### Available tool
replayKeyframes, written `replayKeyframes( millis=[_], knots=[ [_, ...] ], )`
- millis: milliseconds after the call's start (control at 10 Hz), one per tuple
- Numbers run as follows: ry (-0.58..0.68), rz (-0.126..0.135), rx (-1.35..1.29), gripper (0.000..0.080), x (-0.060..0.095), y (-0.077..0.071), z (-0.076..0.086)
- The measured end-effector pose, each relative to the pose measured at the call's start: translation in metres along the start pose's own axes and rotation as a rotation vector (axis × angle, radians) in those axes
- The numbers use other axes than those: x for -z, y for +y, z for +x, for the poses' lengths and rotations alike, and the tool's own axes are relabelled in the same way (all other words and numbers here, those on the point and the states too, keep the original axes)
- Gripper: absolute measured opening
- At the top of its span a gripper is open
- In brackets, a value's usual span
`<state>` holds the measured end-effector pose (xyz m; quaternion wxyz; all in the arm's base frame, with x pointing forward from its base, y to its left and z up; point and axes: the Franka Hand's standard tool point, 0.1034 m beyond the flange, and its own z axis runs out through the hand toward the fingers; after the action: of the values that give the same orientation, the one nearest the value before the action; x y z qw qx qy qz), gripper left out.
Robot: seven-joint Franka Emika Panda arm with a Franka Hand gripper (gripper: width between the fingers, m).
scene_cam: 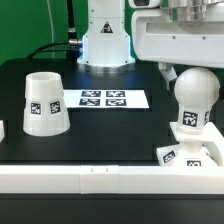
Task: Assemble lamp
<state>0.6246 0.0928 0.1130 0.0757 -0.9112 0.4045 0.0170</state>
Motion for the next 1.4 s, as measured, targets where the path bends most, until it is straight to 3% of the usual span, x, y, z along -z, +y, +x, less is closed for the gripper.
replayKeyframes(
  millis=[500,600,1000,1400],
  knots=[
    [0.003,-0.006,0.351,0.0698,-0.0001,0.0007,0.0006],
    [0.024,-0.042,0.502,0.0698,0.0,0.0019,0.0014],
    [0.026,-0.053,0.763,0.0698,0.0005,-0.0012,-0.0016],
    [0.027,-0.091,1.122,0.0698,-0.0004,-0.0038,-0.006]
  ],
)
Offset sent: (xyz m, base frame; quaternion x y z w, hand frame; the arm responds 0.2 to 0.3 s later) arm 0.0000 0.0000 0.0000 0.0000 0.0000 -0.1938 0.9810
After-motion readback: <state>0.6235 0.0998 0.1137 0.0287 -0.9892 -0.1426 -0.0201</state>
